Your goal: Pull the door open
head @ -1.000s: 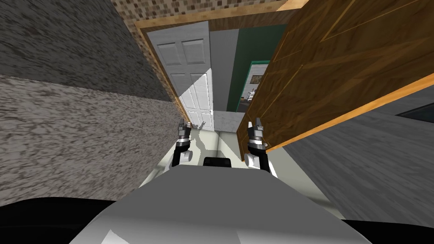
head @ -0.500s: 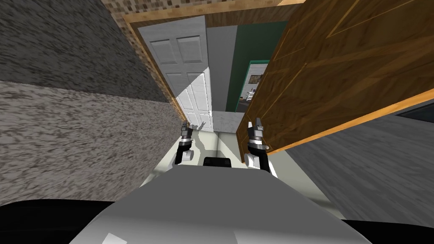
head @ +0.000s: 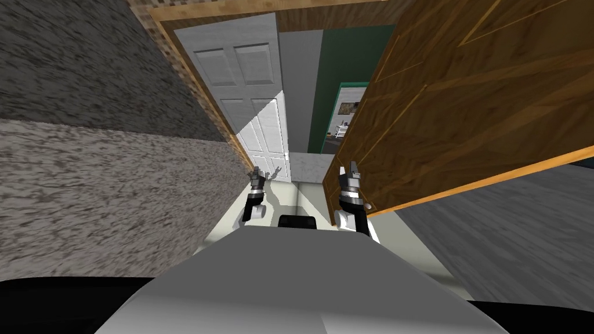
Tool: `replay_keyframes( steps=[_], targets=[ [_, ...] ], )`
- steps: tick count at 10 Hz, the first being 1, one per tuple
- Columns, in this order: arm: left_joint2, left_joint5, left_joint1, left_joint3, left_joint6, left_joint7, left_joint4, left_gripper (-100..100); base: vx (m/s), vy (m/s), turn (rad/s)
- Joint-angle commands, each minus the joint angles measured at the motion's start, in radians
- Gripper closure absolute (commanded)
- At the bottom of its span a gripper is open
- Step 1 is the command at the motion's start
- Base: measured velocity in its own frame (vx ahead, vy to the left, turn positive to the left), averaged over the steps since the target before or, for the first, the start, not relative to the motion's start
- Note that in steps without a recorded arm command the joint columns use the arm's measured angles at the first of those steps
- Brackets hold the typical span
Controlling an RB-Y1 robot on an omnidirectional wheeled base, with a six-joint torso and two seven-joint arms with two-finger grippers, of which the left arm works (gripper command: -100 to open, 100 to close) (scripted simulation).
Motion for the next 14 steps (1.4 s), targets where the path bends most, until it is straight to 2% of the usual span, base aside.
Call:
replay_keyframes(
  steps=[1,14],
  targets=[
    [0.002,0.004,-0.015,-0.001,-0.008,-0.002,0.04,-100,0.092,0.004,-0.046],
    [0.033,0.053,-0.165,0.007,-0.069,0.004,0.4,-100,0.098,0.008,-0.051]
  ],
)
